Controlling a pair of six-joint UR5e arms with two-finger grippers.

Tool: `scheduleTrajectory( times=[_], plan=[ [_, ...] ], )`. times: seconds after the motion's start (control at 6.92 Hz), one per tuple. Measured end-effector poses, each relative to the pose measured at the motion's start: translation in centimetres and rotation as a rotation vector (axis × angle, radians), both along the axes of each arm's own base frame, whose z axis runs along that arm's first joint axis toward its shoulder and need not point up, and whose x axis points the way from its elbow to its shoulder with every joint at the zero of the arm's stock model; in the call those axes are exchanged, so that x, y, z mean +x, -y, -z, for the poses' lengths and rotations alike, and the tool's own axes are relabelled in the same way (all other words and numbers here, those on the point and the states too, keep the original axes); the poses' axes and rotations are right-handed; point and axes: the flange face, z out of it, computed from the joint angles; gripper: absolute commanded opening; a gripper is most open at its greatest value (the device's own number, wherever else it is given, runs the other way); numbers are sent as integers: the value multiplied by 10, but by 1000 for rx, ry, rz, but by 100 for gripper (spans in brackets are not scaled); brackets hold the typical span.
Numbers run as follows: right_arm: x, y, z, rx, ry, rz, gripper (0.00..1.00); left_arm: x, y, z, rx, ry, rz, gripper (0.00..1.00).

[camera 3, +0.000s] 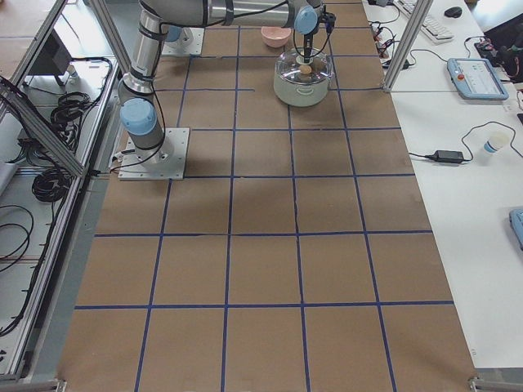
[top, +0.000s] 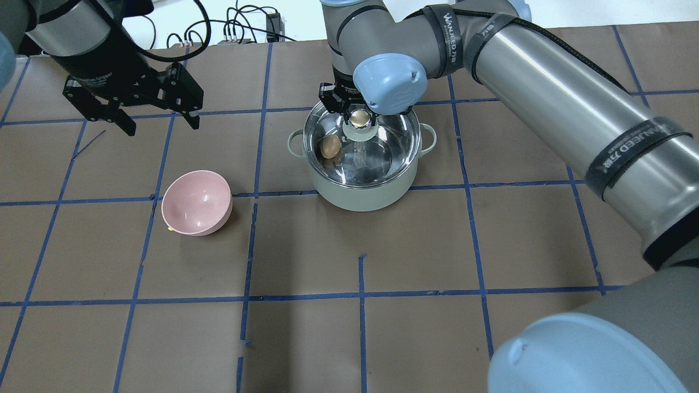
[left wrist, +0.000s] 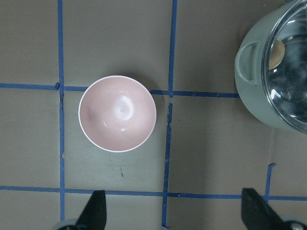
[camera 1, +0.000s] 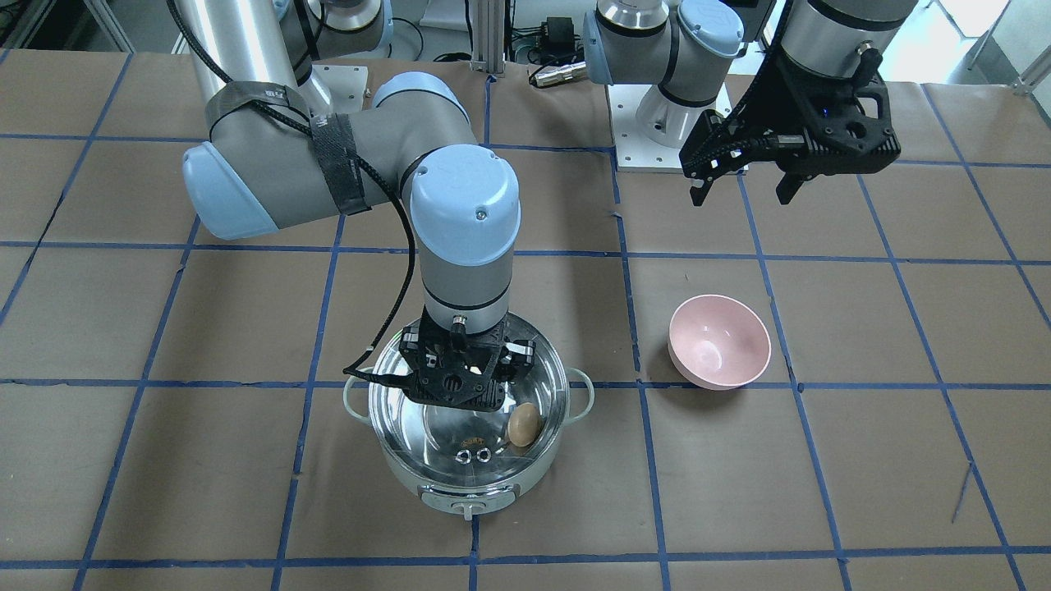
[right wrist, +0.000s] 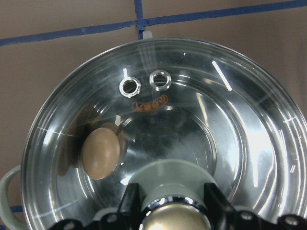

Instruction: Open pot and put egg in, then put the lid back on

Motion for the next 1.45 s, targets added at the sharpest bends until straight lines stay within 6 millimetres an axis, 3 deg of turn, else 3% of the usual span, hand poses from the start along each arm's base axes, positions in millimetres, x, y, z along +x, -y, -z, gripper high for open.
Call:
scheduleTrajectory(
  times=[0.43, 0.72, 0.87, 1.16, 1.45],
  plan=[
    [0, 0, 1, 2, 1, 0, 92, 0, 0, 0, 0, 0, 1, 100],
    [-1, -1, -9, -11, 7, -1, 92, 0, 0, 0, 0, -1, 1, 100],
    [-5, -5, -24, -22, 12, -5, 92, 0, 0, 0, 0, -1, 1, 100],
    [-33, -28, -82, -23, 14, -18, 92, -1, 0, 0, 0, 0, 1, 100],
    [-92, -66, -142, -30, 9, -57, 92, -2, -1, 1, 2, 5, 2, 100]
  ],
)
